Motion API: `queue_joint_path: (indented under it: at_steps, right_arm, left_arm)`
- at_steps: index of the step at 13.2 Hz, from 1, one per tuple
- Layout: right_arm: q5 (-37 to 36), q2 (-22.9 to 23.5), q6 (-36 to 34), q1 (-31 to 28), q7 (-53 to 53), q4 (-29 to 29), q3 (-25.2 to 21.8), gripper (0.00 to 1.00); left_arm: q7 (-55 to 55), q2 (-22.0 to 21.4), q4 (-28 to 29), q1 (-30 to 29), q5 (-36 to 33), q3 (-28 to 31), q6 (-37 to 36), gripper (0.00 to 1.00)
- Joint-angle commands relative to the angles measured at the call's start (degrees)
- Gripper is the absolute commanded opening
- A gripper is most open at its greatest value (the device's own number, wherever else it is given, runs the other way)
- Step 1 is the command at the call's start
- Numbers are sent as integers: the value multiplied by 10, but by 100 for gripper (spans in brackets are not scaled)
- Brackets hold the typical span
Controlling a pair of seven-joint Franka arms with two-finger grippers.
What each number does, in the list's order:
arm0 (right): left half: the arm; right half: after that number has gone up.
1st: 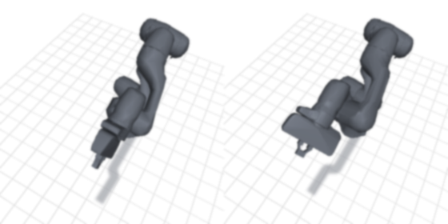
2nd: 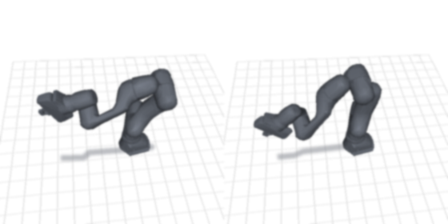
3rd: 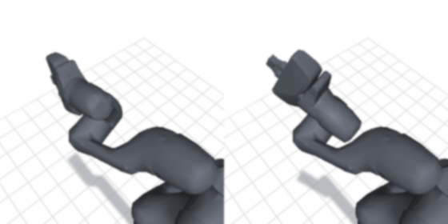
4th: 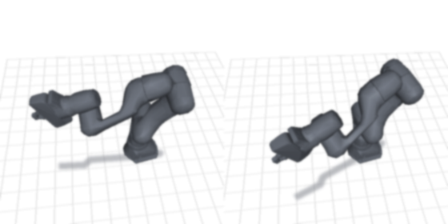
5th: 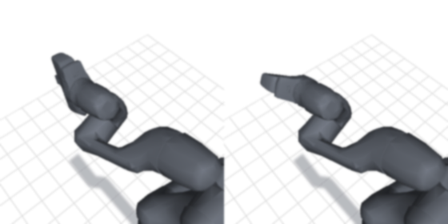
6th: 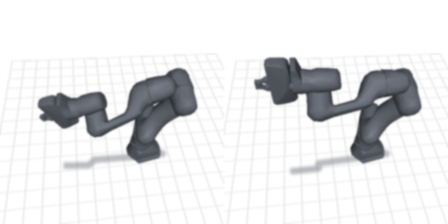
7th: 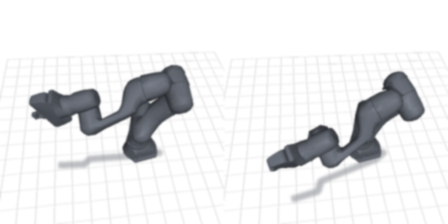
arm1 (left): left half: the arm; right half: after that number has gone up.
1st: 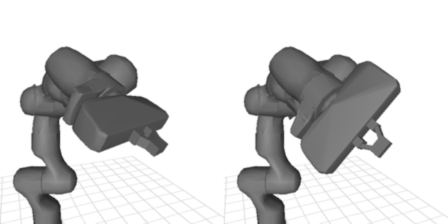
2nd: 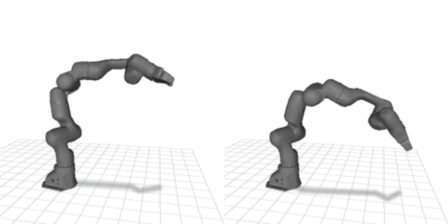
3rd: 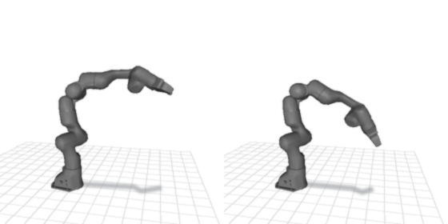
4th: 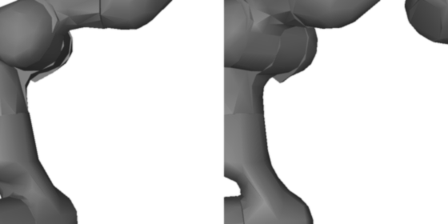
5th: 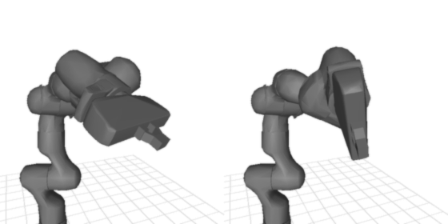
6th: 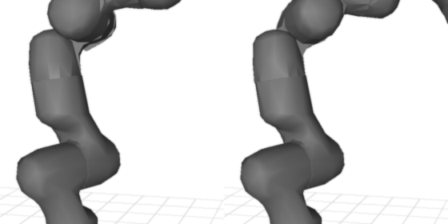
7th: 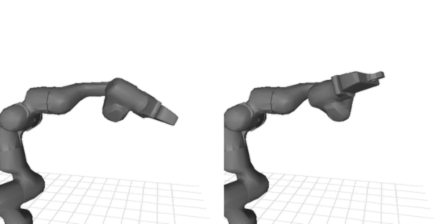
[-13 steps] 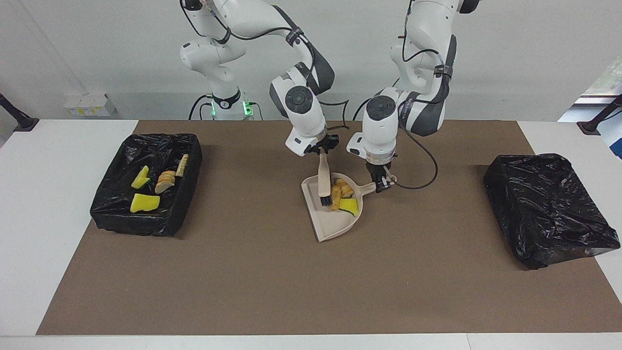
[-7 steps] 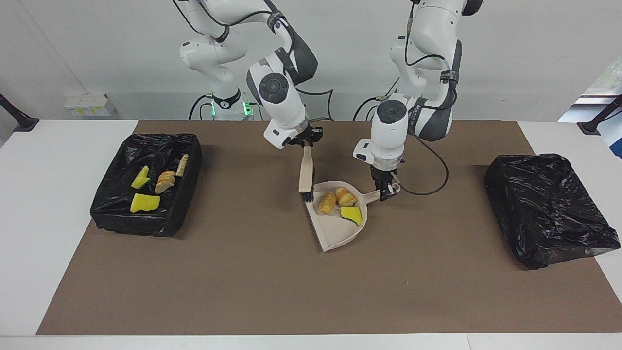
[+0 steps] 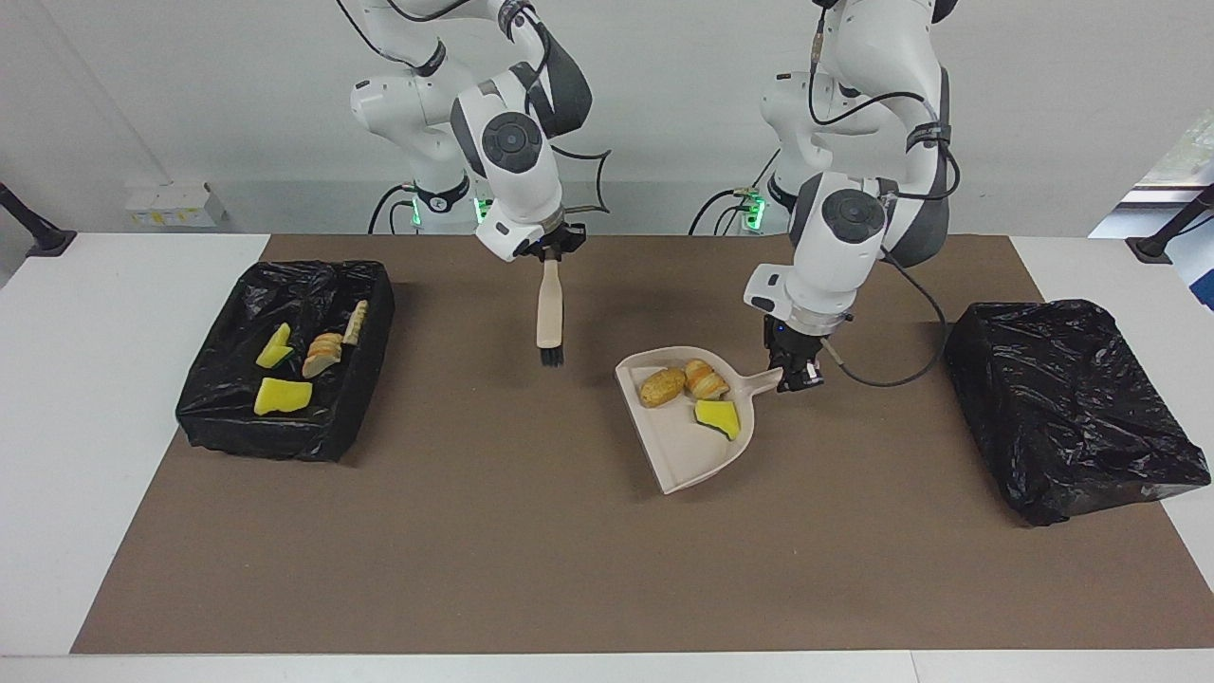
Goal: Sweep and dump trash in bin
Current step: 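Carry the dustpan with the left gripper and tip it into the nearer bag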
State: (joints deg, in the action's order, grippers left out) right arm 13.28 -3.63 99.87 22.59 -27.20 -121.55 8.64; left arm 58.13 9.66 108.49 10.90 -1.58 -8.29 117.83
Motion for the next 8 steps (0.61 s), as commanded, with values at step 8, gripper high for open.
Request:
queue_joint_path:
  at_steps: [8]
  right_arm:
    - [74,35,65,155,-106,6,5,0]
  left_arm:
    - [326,-30,-151,-224,34,6,-188,0]
